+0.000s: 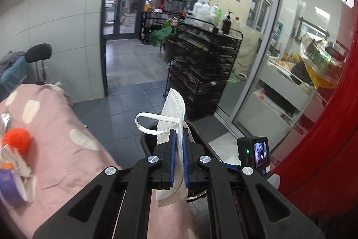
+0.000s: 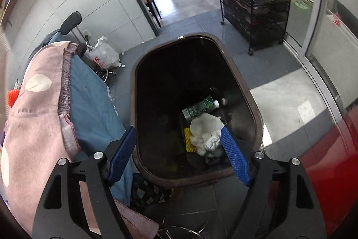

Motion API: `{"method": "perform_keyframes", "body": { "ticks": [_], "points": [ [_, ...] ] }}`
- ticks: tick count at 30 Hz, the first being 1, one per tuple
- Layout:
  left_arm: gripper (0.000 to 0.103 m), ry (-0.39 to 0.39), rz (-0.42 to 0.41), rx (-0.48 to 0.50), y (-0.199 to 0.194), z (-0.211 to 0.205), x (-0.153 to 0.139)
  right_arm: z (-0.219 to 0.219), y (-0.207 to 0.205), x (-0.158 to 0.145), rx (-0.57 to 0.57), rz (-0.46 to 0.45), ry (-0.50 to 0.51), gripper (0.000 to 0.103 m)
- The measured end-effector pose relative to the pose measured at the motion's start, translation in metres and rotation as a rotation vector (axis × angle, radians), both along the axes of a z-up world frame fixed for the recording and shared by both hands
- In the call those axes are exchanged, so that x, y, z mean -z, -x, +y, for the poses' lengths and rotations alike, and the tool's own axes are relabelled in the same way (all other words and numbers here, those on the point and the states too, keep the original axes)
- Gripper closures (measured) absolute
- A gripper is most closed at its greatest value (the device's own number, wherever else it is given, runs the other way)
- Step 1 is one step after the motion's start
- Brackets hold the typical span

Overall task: Collect trash
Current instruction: 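Drop the tissue into the bin with the right gripper while the left drops the mask in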

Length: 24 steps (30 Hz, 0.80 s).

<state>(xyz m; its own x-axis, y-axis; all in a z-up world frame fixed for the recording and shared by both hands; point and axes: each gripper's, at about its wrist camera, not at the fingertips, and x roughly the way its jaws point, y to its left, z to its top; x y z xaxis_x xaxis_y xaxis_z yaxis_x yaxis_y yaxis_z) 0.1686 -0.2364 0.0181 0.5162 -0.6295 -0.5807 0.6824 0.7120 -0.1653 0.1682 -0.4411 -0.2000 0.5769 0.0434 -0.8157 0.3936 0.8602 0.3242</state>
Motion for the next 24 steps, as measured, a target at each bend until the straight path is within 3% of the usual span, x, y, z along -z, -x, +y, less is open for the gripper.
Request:
{"method": "perform_keyframes", "body": {
  "ticks": [12, 24],
  "points": [
    [0.097, -0.117, 0.139, 0.101, -0.016, -0.088, 0.061, -0.016, 0.055, 0.0, 0.075, 0.008, 0.015, 0.026],
    [0.095, -0.231, 0.182, 0.115, -0.027, -0.117, 0.105, -0.013, 0.065, -0.007, 0.077, -0.009, 0.032, 0.024]
  ]
}}
